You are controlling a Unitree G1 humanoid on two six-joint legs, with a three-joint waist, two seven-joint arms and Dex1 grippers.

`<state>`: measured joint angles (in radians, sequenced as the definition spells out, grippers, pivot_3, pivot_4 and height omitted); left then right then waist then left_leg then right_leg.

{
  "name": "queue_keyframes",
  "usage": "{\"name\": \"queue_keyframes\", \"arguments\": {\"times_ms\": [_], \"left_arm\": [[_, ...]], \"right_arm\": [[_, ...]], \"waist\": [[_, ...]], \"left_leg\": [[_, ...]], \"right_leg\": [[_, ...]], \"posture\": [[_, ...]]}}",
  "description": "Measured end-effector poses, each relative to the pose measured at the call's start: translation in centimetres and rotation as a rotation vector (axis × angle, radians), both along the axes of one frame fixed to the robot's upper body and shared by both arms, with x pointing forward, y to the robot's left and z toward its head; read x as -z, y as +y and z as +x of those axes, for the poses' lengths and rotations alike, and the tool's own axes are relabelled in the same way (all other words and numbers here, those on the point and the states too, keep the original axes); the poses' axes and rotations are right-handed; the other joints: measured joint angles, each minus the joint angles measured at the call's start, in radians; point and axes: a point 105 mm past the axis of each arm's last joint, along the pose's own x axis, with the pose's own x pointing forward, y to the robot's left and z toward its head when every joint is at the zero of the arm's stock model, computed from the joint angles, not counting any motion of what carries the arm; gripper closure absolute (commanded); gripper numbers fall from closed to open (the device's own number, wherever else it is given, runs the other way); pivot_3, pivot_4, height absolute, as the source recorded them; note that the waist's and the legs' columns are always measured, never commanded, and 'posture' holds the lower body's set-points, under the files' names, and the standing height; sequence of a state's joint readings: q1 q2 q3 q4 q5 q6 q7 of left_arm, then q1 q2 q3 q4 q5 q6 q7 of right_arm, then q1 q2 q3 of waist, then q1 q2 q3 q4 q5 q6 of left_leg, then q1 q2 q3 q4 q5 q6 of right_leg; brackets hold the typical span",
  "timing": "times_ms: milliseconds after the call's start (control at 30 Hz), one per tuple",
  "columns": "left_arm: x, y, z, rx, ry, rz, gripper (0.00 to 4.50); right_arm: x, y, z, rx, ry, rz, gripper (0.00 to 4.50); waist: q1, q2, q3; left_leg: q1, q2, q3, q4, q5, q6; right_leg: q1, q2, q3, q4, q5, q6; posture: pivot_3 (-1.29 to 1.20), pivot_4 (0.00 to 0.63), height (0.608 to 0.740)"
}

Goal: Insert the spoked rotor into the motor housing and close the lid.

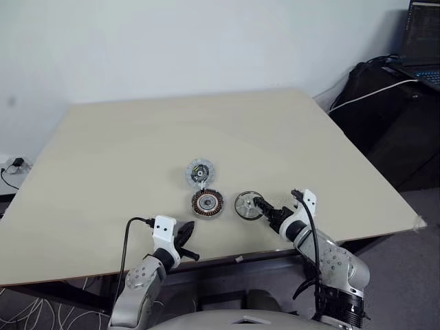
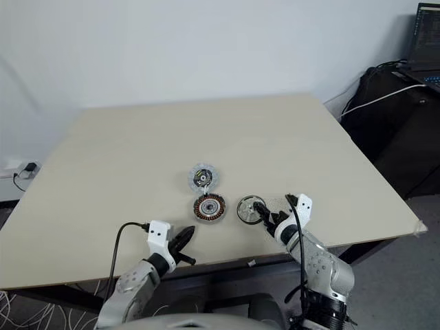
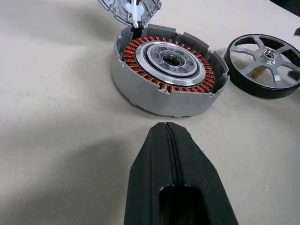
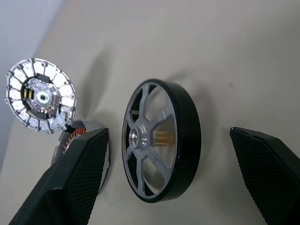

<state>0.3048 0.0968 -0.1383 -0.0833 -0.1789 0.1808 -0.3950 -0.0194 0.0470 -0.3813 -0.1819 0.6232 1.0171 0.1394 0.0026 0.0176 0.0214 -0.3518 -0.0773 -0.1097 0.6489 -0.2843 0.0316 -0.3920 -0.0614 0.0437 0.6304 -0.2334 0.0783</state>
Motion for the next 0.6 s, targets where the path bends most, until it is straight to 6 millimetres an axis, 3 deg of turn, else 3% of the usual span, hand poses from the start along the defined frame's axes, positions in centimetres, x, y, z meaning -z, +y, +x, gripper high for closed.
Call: {"name": "queue_keyframes", "arguments": {"times_ms": [167,200,267,500,600], "left_arm": [[0.00,0.01,0.02,-0.001,0.000,0.000,4.50],[0.00,0.02,0.01,-0.001,0.000,0.001,4.50],[0.00,0.03,0.01,-0.001,0.000,0.001,4.50],[0.01,0.04,0.01,-0.001,0.001,0.001,4.50],[0.02,0.05,0.01,0.001,0.001,0.002,4.50]], "right_arm": [[0.25,0.54,0.19,-0.015,0.025,0.027,0.04],[0.26,0.63,0.24,-0.017,0.026,0.034,0.22],[0.28,0.77,0.34,-0.019,0.031,0.041,0.69],[0.61,0.84,0.17,-0.023,0.055,0.056,2.93],[-0.09,1.03,0.43,-0.028,0.026,0.085,3.78]], "waist": [[-0.003,0.001,0.000],[-0.004,0.001,0.000],[-0.007,0.001,0.000],[-0.012,0.001,0.000],[-0.013,0.002,-0.001]], "left_leg": [[0.000,0.000,0.000,0.000,0.000,0.000],[0.000,0.000,0.000,0.000,0.000,0.000],[0.000,0.000,0.000,0.000,0.000,0.000],[0.000,0.000,0.000,0.000,0.000,0.000],[0.001,0.000,0.000,0.000,0.000,0.000]], "right_leg": [[0.000,0.000,0.000,0.000,0.000,0.000],[0.000,0.000,0.000,0.000,0.000,0.000],[0.000,0.000,0.000,0.000,0.000,0.000],[0.000,0.000,0.000,0.000,0.000,0.000],[0.001,0.000,0.000,0.000,-0.001,0.001]], "posture": [[0.00,0.000,0.740],[0.00,0.000,0.740],[0.00,0.000,0.740],[0.00,0.000,0.740],[0.00,0.000,0.740]]}}
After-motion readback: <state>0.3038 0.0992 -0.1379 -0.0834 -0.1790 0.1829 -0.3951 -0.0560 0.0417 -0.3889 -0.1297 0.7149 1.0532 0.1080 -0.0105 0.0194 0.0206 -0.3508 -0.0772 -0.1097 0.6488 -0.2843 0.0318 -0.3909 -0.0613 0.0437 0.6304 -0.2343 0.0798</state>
